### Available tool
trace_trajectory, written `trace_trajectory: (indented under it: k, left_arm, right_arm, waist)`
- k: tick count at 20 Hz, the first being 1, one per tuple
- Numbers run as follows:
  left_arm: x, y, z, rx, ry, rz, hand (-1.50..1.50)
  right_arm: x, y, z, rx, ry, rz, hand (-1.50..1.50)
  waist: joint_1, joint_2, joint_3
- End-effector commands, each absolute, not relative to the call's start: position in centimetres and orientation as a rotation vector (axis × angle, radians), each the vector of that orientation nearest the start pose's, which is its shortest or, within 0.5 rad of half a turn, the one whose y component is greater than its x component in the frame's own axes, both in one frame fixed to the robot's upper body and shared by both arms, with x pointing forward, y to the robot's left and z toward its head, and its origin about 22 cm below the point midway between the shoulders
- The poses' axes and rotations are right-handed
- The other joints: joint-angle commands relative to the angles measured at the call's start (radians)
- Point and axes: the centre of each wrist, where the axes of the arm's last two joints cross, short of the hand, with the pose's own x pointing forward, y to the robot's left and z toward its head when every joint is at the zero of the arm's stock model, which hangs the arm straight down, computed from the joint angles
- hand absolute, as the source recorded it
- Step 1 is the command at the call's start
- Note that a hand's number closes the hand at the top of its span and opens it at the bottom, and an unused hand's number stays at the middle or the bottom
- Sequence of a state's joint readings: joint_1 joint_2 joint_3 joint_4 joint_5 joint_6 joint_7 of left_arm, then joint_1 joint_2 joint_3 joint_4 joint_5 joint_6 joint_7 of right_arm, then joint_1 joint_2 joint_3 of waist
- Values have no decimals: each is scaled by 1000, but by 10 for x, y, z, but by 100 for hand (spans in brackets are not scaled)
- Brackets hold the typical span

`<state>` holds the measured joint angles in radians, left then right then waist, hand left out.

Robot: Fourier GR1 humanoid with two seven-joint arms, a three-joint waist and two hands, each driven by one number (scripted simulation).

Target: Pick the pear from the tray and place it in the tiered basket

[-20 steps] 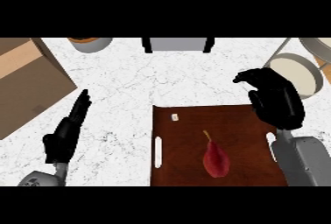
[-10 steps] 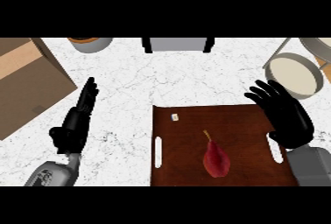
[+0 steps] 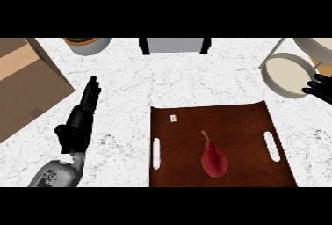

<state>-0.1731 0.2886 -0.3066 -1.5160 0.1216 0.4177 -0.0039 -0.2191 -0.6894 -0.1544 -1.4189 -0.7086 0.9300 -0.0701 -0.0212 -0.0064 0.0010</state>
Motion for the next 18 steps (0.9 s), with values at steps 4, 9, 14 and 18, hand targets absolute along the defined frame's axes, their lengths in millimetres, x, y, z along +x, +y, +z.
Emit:
trace_trajectory:
  k: [4, 9, 14, 18]
  left_arm:
    - [266, 207, 22, 207, -1648, -95, 0]
    - [275, 215, 30, 214, -1659, -92, 0]
    - [281, 201, 30, 212, -1662, -110, 0]
    - [276, 206, 26, 188, -1668, -114, 0]
  right_arm:
    - [270, -370, 243, 191, -1726, 1269, -150]
    - [247, -319, 252, -24, -1655, 1480, -150]
    - [233, -274, 235, -53, -1576, 1545, -150]
    - [217, -260, 237, -60, -1561, 1537, -150]
  waist:
    - [2, -4, -1]
    - [8, 1, -2]
    - [19, 6, -2]
    - [19, 5, -2]
